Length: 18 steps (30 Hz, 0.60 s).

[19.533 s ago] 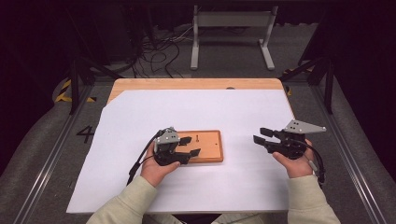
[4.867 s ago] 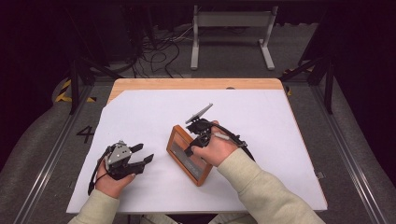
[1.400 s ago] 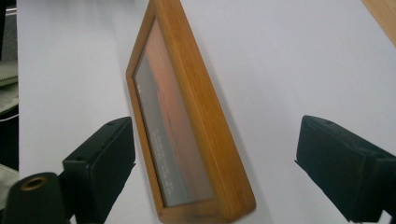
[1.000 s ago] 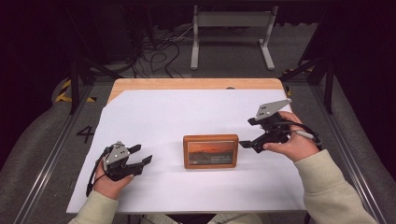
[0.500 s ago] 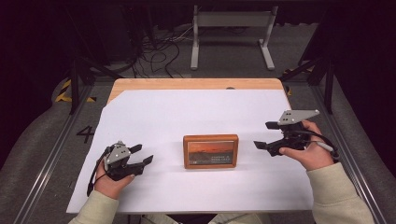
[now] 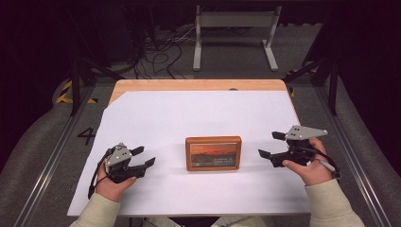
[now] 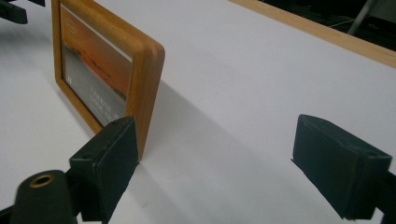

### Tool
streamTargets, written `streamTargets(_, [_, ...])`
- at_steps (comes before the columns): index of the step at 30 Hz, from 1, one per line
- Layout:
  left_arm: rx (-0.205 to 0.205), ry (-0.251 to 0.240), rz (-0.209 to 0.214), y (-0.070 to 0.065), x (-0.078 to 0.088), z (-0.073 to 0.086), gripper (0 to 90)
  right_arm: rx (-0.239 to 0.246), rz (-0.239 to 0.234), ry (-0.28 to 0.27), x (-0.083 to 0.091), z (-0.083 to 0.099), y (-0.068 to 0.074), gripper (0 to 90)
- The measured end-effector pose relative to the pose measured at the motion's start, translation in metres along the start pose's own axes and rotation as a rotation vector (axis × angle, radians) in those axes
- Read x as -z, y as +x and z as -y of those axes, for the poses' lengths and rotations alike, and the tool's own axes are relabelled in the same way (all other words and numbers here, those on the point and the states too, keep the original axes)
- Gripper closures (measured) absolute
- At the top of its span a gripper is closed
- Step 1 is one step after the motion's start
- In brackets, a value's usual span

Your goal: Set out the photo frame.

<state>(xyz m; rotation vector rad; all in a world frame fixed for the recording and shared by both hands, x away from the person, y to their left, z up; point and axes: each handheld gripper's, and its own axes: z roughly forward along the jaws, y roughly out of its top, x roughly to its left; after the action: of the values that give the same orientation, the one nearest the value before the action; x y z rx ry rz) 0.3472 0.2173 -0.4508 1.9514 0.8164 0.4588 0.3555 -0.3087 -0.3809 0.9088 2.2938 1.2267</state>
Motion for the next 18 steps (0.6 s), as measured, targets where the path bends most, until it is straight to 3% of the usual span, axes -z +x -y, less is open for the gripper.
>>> streamTargets(10, [0.002,0.0,0.0,-0.001,0.0,0.0,36.6,-0.026,0.021,-0.069,-0.006,0.024,0.005,15.1])
streamTargets(18, [-0.007,-0.002,0.004,-0.001,-0.001,0.0,36.5,-0.029,0.011,-0.065,-0.017,0.05,0.009,15.0])
